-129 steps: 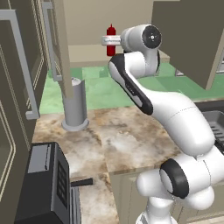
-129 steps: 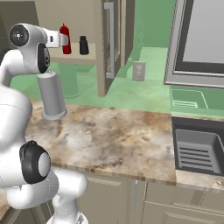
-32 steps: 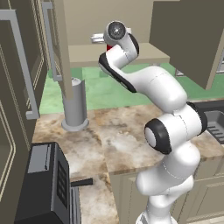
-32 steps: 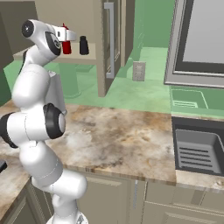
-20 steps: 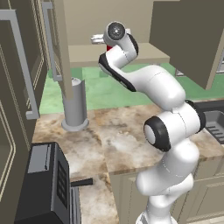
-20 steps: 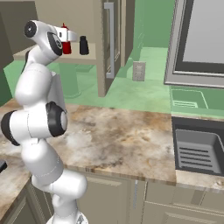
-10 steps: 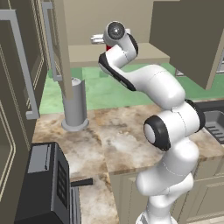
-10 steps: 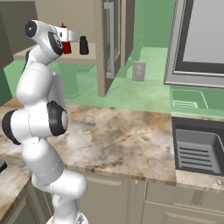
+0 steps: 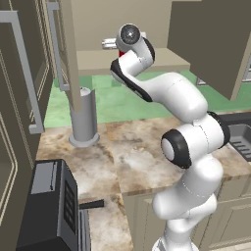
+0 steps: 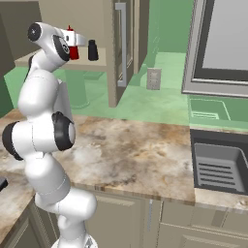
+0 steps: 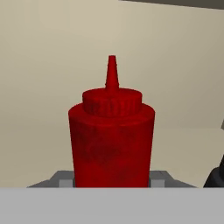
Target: Move the ketchup and shaker from the cabinet to the dining counter.
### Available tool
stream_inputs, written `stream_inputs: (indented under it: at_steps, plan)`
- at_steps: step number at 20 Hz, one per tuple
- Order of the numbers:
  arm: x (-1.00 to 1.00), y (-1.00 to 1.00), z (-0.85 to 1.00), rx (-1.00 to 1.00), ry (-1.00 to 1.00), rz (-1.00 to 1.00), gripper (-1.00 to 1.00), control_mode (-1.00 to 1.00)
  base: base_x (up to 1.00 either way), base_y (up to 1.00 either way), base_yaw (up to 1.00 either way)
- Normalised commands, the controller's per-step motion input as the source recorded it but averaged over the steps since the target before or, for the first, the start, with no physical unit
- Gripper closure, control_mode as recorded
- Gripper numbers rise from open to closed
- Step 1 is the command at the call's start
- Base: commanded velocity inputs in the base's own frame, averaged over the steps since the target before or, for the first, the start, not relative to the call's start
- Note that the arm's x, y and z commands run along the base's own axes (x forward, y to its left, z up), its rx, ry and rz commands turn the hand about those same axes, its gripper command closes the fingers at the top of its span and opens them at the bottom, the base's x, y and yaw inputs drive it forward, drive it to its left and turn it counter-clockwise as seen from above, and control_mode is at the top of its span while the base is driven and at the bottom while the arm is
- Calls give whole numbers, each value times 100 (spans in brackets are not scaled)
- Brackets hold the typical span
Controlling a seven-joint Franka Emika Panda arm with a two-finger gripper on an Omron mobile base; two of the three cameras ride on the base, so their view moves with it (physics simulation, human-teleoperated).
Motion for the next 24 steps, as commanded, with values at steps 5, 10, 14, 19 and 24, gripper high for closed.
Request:
stream_inputs:
  at_steps: [5, 10, 14, 19, 24]
  plan:
    - [-3, 0, -5, 0, 0, 0, 100, -100, 0, 0, 0]
    - [-18, 0, -1, 0, -1, 0, 100, -100, 0, 0, 0]
    - [-52, -1, 1, 0, -5, 3, 100, -100, 0, 0, 0]
    - [-73, 0, 12, 0, -2, 2, 100, -100, 0, 0, 0]
    - [-86, -2, 10, 0, 0, 2, 100, -100, 0, 0, 0]
